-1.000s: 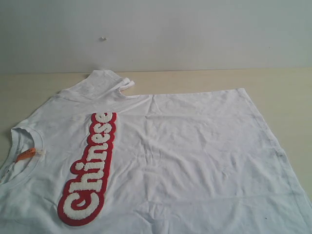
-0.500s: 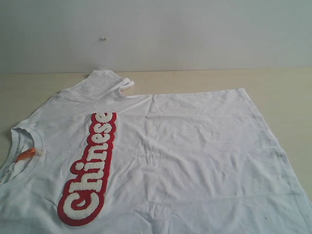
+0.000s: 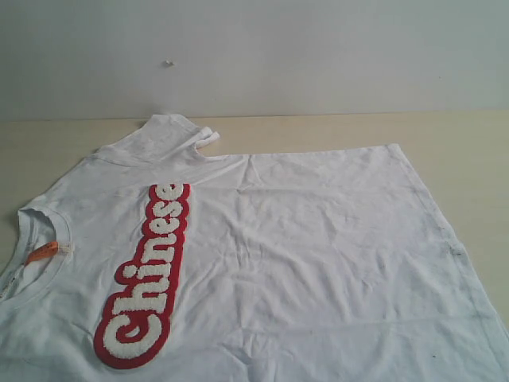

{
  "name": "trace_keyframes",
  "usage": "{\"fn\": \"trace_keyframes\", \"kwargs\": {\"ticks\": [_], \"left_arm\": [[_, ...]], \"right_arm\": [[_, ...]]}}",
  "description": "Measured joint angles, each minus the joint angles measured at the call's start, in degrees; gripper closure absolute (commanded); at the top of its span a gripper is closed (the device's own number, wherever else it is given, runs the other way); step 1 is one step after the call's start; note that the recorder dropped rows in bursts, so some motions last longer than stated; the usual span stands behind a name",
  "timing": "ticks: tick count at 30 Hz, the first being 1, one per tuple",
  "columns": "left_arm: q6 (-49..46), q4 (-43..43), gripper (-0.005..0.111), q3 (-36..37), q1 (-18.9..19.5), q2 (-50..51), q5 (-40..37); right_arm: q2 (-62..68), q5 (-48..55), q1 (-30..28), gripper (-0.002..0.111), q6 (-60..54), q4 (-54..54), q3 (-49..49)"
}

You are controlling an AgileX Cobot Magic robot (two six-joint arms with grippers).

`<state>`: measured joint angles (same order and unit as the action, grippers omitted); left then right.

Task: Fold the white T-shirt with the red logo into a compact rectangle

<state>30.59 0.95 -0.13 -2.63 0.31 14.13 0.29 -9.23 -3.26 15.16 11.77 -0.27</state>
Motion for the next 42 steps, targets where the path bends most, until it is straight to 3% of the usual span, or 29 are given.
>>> {"fn": "trace_keyframes", "kwargs": {"ticks": [5, 11, 16, 23, 29, 36, 42], "left_arm": [[10.9, 1.8, 0.107, -1.1, 0.0, 0.0, -3.7], [12.8, 7.9, 0.107, -14.4, -2.0, 3.3, -16.5], [0.8, 8.4, 0.107, -28.6, -8.1, 16.7, -27.4], [-12.6, 8.4, 0.107, -40.5, -13.6, 31.3, -37.1], [-32.5, 5.4, 0.107, -53.3, -14.6, 45.6, -48.8], [-54.3, 4.6, 0.107, -65.9, -14.6, 60.5, -63.7], [-70.2, 2.1, 0.107, -70.1, -14.6, 70.4, -70.5]], "right_arm": [[0.0, -0.6, 0.0, 0.108, 2.8, 0.3, -0.7], [3.7, 6.0, 0.0, 0.108, -2.7, 0.4, -12.5], [17.6, 17.5, 0.0, 0.108, -12.2, 0.4, -26.6], [32.2, 26.5, 0.0, 0.108, -18.8, 0.4, -41.0], [46.1, 32.2, 3.2, 0.108, -25.5, 0.1, -52.4], [62.4, 40.3, 7.7, 0.108, -42.3, 0.1, -61.3], [72.7, 50.7, 8.8, 0.108, -61.1, 0.1, -65.2]]}}
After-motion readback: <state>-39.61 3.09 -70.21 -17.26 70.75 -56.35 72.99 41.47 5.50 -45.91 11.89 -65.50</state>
